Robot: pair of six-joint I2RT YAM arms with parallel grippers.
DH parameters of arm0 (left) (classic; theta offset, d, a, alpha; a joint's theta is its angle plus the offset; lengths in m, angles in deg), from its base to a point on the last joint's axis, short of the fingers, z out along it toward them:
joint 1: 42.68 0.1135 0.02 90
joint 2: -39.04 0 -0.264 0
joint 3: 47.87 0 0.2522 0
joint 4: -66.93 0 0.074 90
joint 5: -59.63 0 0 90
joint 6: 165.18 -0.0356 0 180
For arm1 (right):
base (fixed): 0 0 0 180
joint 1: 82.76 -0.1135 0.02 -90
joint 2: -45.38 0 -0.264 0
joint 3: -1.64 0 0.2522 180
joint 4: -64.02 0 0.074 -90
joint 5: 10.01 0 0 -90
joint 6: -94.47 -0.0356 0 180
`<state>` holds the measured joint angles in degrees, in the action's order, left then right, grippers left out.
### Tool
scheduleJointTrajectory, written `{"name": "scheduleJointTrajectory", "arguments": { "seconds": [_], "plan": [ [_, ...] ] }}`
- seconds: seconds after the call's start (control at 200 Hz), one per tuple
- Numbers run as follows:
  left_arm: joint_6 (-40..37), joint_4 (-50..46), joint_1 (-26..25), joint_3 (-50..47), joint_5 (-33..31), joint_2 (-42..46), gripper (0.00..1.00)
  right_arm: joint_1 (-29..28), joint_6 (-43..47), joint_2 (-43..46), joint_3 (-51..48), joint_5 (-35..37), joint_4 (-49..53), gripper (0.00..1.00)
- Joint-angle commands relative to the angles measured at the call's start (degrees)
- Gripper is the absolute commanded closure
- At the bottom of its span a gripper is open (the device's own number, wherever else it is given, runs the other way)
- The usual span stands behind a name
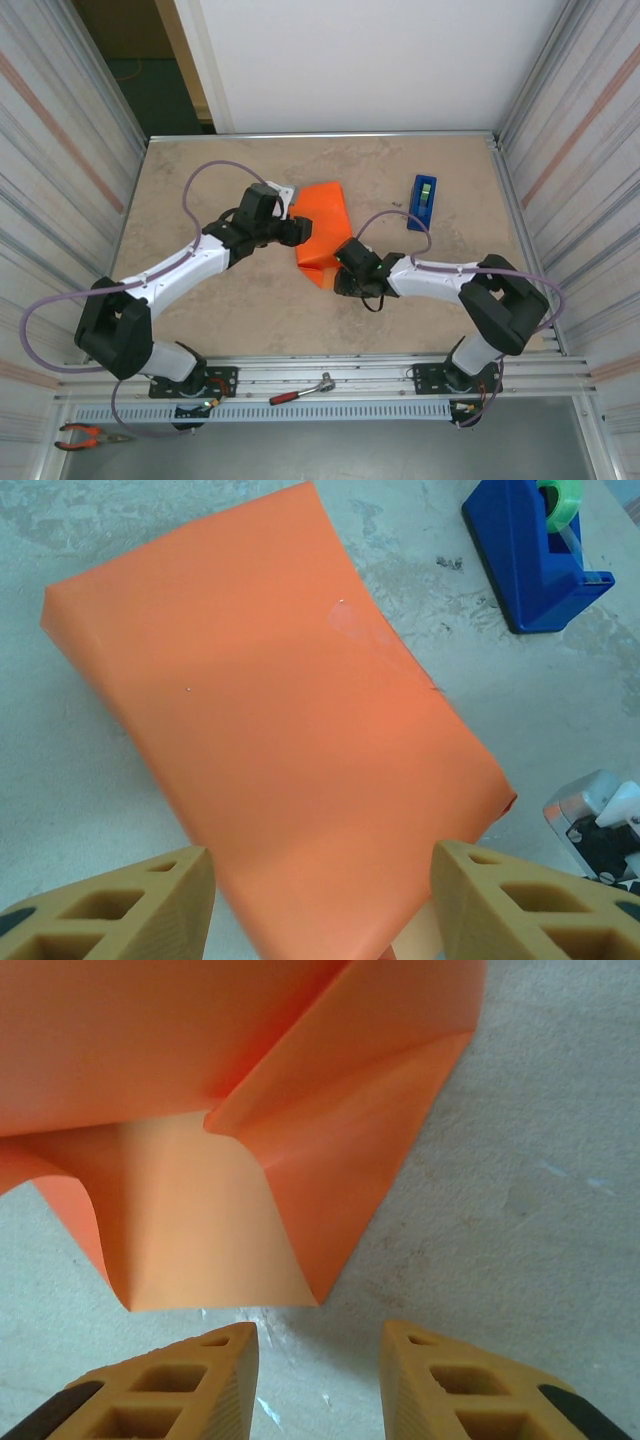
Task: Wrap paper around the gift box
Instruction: Fifth fold the wrapping paper around the gift box.
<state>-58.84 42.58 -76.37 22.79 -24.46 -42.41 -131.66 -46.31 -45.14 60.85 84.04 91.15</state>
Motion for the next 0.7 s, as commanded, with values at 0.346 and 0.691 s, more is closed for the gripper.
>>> {"name": "scheduleJointTrajectory", "arguments": {
  "seconds": [0.346, 0.691],
  "plan": [
    [-1.4, -0.9, 0.5, 0.6, -0.7, -0.2, 0.41, -0.4, -1.8, -2.9, 3.3, 3.5, -0.1, 0.67],
    [-1.1, -1.0, 0.6, 0.8, -0.6, 0.0, 0.41, -0.7, -2.5, -4.4, 2.6, 3.3, -0.6, 0.71]
  ]
}}
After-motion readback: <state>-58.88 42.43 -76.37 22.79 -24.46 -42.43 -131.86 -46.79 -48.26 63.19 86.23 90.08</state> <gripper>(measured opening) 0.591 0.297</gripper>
